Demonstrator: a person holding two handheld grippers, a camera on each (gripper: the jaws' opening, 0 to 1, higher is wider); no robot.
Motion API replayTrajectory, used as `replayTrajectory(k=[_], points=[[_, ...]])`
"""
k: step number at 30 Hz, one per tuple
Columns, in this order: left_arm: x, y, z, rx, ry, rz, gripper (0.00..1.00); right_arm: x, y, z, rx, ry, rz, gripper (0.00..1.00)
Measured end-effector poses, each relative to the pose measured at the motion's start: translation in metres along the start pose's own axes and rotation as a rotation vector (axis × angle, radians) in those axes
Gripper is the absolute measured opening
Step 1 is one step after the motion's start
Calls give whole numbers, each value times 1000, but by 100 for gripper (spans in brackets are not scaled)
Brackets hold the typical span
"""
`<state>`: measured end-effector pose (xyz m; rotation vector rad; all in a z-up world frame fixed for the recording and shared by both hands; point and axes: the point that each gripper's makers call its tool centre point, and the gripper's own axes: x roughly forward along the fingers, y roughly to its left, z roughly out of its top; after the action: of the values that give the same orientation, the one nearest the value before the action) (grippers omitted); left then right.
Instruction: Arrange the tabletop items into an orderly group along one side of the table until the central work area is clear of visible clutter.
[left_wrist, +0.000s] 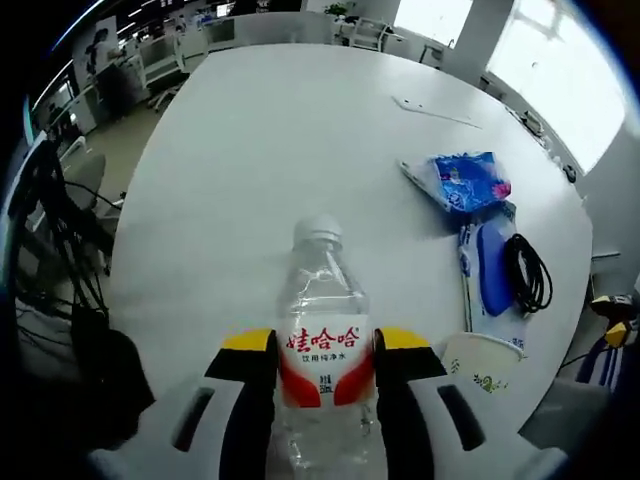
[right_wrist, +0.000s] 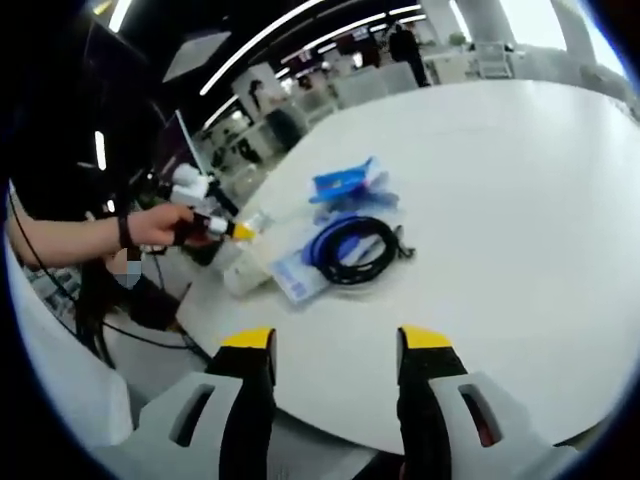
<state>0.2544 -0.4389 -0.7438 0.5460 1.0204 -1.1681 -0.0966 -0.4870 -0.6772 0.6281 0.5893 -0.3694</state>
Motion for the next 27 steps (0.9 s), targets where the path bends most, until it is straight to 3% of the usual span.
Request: replayTrajectory(k=[8, 14, 27], points=[[4, -3, 4, 5, 1, -5, 37, 0, -10, -4, 22, 10, 3, 47], [1, -4, 4, 1, -17, 3, 37, -3, -19, 4, 28, -1, -5, 47], [-27, -2, 3, -18, -97, 37, 36, -3, -19, 12, 18, -19, -2, 46]])
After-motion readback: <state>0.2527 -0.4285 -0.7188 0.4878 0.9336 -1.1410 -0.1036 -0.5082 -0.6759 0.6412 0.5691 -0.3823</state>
